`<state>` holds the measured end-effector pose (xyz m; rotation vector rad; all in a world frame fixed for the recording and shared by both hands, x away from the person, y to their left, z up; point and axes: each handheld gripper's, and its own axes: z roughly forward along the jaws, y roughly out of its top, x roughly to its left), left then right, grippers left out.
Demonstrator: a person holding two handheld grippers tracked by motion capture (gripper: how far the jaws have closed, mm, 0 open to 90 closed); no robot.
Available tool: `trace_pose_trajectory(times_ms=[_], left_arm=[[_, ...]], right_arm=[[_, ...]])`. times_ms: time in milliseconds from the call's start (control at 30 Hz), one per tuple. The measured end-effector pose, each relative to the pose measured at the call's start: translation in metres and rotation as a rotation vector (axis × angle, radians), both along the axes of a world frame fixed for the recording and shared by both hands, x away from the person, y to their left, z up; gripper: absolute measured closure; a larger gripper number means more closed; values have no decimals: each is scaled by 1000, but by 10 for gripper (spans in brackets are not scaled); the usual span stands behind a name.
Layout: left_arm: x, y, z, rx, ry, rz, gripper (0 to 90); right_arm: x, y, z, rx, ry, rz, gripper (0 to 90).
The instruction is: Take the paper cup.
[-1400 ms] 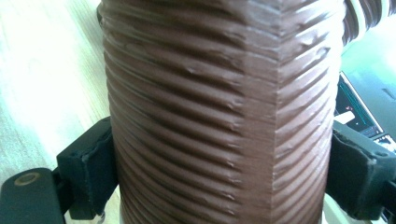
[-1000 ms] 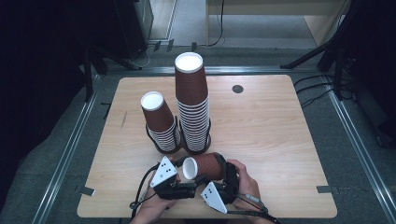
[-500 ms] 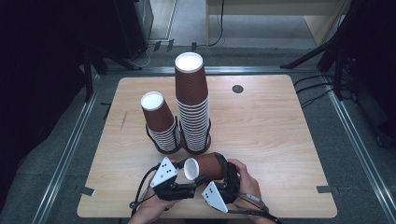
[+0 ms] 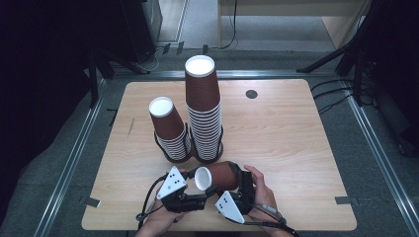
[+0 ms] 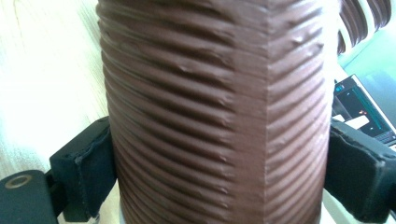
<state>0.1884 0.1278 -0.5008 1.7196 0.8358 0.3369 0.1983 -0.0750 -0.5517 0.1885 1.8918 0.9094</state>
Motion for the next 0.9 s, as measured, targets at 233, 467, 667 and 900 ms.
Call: trace_pose_trajectory(times_ms=[233,467,667,900], left_arm=[[1,7,2,-15,-18,26,239],[1,9,2,-18,-30,34,240],[2,11,3,-26,-30,53,240],[2,11,2,-40,-45,64,240]], right_arm=[[4,-8,5,33,50,-13,1],[5,-14,6,30,52,-22,0],[5,-21,8,67,100,-38,0],[4,-34,10,114,126,-81,0]])
